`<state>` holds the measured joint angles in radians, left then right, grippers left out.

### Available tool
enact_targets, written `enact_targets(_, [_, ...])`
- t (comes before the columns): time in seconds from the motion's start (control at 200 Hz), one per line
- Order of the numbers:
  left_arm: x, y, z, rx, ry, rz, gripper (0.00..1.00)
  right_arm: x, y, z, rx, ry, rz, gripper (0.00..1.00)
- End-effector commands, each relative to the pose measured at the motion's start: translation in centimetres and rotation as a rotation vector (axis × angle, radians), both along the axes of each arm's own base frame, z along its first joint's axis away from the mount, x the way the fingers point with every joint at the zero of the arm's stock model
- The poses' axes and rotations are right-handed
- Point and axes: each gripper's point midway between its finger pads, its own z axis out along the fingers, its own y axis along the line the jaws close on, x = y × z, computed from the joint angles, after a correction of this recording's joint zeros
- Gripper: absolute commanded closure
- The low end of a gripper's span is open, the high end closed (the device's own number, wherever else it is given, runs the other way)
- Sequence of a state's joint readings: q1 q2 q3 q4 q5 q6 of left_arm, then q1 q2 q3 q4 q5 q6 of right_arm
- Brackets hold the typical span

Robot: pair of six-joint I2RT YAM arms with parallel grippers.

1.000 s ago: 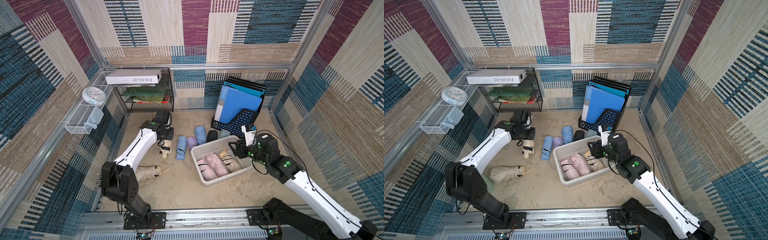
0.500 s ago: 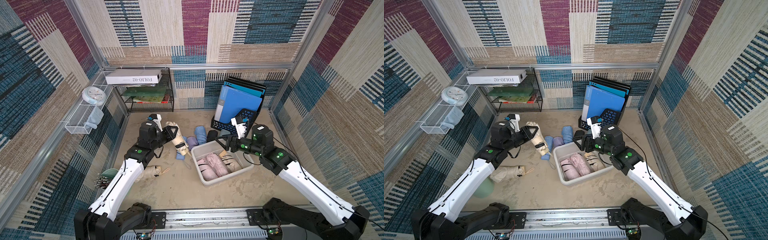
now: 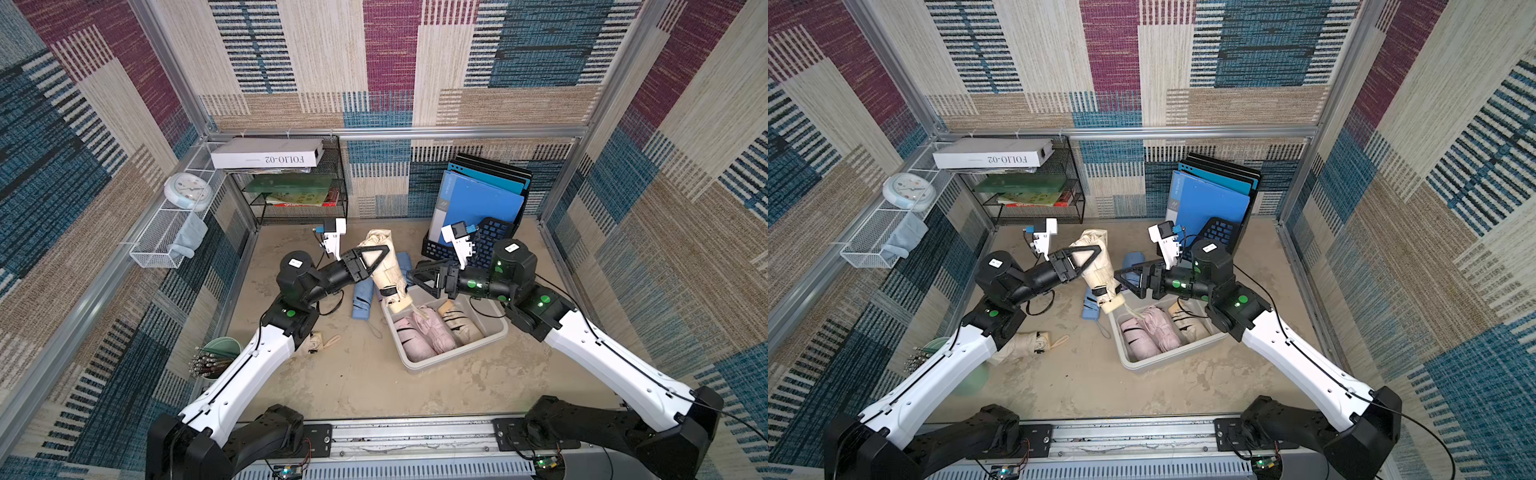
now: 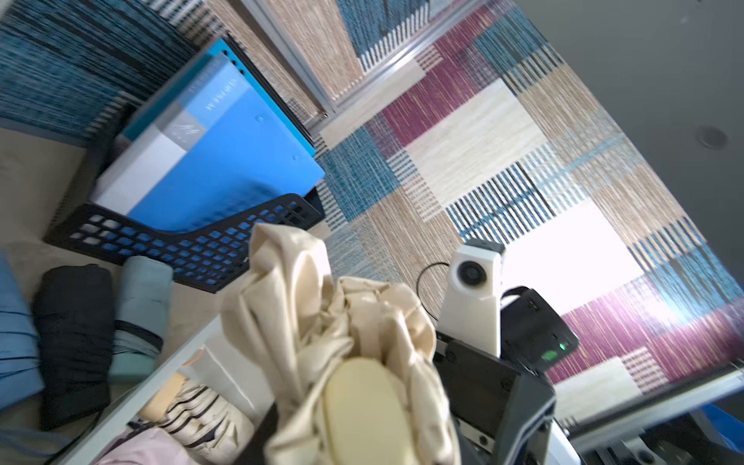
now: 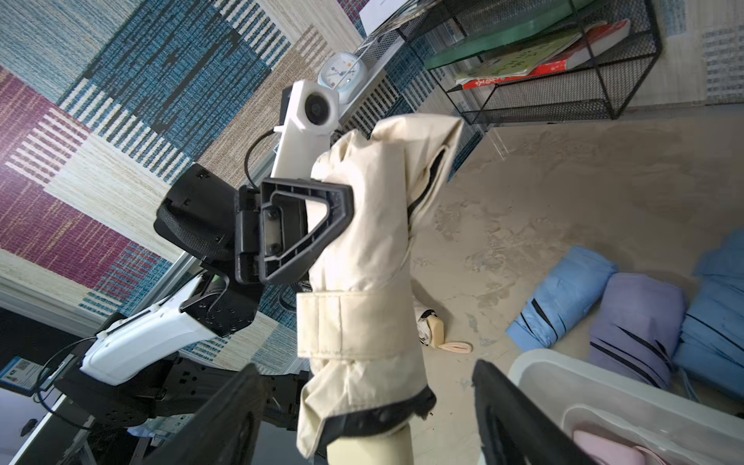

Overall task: Put the umbrella into the storage box
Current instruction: Pick up the umbrella from the center of the board.

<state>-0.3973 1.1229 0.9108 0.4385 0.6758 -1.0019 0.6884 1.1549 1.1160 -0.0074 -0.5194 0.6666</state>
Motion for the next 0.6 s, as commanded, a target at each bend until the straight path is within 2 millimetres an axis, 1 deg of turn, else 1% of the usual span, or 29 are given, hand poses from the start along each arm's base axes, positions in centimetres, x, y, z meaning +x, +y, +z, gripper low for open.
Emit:
enact_targets(0.0, [-2.7,-1.5,3.8,-0.036,-0.187,-0.117,0.62,-1.2,0.7,1.4,0.057,-0.005,0.081,0.14])
enact_targets(0.095, [-3.2,-2.5,4.3,-0.033,-0.214,-0.147,0.62,-2.0,1.3,1.3,0.074,0.013,0.133,0.15])
enact_targets(0.2, [-3.4,-3.0,4.9,-0.043,-0.234,-0.162,0.63,-3.0,1.7,1.6,0.102,0.007,0.19,0.18])
enact_targets(0.306, [-3.3,-3.5,4.9,-0.045,-0.228,-0.168,0.63,-3.8,1.8,2.0,0.141,0.003,0.226,0.23])
enact_targets(0.316, [-3.5,-3.4,5.5,-0.057,-0.255,-0.167,0.63,-3.8,1.8,2.0,0.144,0.002,0.227,0.23])
enact_targets(0.411, [-3.6,-3.6,5.9,-0.067,-0.27,-0.168,0.63,-4.2,1.8,1.9,0.156,0.007,0.244,0.3])
enact_targets(0.436, [-3.6,-3.6,5.9,-0.069,-0.272,-0.167,0.63,-4.3,1.8,2.3,0.174,-0.014,0.25,0.32])
enact_targets(0.596, [-3.8,-3.8,6.0,-0.072,-0.28,-0.167,0.63,-4.3,1.9,2.6,0.2,-0.024,0.257,0.47])
